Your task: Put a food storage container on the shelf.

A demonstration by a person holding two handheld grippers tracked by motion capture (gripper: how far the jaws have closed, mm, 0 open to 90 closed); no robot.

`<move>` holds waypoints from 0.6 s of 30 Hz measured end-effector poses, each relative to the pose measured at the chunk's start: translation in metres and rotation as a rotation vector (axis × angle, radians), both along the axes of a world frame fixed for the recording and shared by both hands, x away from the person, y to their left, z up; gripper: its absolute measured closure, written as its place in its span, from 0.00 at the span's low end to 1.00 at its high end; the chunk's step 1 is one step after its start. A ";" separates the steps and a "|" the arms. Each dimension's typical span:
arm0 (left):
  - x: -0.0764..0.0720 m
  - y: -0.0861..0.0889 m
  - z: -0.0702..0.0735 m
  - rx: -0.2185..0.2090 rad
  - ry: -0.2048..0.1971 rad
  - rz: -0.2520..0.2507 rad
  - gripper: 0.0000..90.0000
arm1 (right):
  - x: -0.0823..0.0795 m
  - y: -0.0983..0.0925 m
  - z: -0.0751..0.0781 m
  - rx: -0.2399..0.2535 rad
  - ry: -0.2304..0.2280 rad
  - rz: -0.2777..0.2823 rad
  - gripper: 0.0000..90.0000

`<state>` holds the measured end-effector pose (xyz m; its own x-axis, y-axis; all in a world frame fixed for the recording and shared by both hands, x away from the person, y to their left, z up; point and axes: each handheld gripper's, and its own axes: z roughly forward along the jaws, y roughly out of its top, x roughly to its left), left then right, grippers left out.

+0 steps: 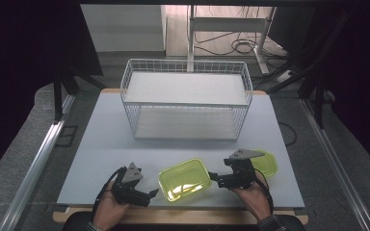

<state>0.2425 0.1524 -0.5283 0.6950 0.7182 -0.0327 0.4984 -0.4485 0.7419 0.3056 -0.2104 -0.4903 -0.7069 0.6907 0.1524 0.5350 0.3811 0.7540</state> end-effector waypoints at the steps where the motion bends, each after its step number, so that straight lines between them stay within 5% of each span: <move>1: 0.000 0.000 0.000 0.002 -0.004 -0.001 0.05 | 0.000 0.002 -0.001 0.002 0.009 0.006 0.13; 15: 0.000 -0.002 -0.003 0.052 -0.015 -0.009 0.05 | 0.005 0.018 0.001 0.008 0.098 0.033 0.07; 18: 0.000 -0.003 -0.004 0.058 -0.014 -0.010 0.05 | 0.008 0.020 0.003 0.022 0.147 0.028 0.22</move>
<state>0.2429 0.1497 -0.5322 0.7024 0.7116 0.0186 0.4830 -0.4956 0.7219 0.3134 -0.1905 -0.4878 -0.6945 0.6665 0.2708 0.6298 0.3813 0.6767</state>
